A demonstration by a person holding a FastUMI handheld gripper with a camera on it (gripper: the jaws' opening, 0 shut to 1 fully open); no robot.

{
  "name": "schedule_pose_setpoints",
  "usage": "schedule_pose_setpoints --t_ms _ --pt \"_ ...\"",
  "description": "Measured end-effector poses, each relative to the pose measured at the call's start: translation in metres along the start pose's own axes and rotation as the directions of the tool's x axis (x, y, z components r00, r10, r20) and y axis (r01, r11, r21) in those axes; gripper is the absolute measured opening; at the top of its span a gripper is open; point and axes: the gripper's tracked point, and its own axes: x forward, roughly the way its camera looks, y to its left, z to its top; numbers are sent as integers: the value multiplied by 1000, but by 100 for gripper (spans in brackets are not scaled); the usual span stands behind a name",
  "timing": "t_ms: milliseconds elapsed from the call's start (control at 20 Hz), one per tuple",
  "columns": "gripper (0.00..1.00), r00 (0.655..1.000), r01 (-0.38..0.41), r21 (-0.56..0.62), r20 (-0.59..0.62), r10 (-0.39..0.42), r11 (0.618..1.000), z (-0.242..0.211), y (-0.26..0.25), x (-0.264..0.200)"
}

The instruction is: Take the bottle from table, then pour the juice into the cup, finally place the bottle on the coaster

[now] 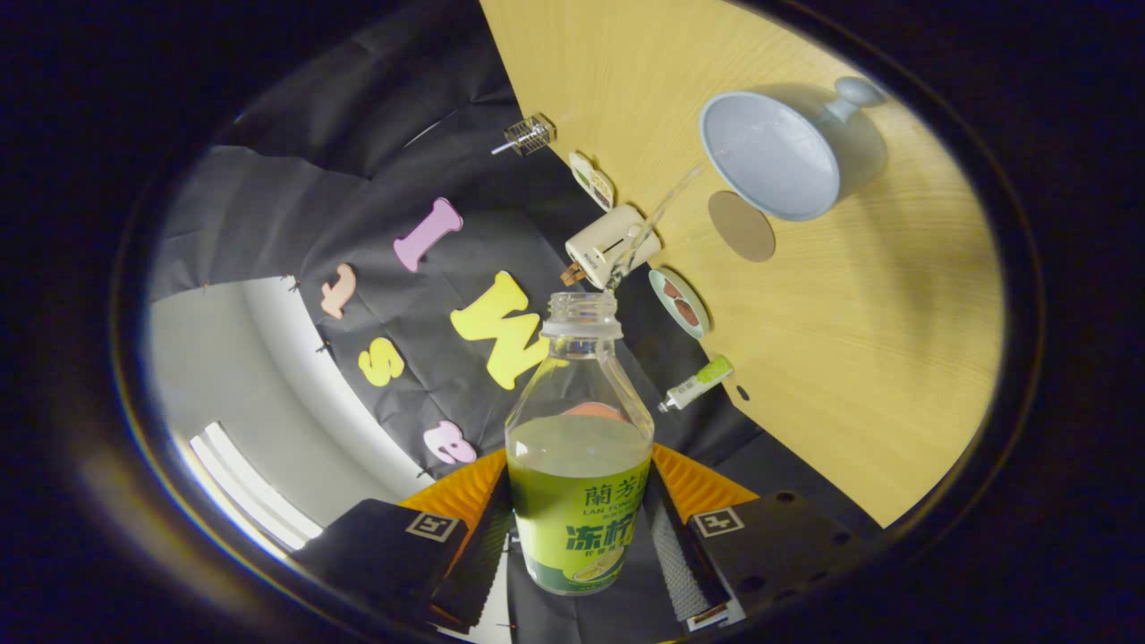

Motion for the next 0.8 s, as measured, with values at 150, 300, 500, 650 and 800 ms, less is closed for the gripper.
schedule_pose_setpoints --t_ms 150,300,500,650,800 --pt "80 1000 3 12 -3 -3 1000 -1 -6 4" --pt "79 1000 -23 61 -3 24 998 -4 -1 6" --pt "79 999 -52 105 -7 53 993 -11 7 6" --pt "80 997 -77 118 1 77 990 -10 18 7" --pt "80 993 -120 165 33 116 979 -3 33 -2"
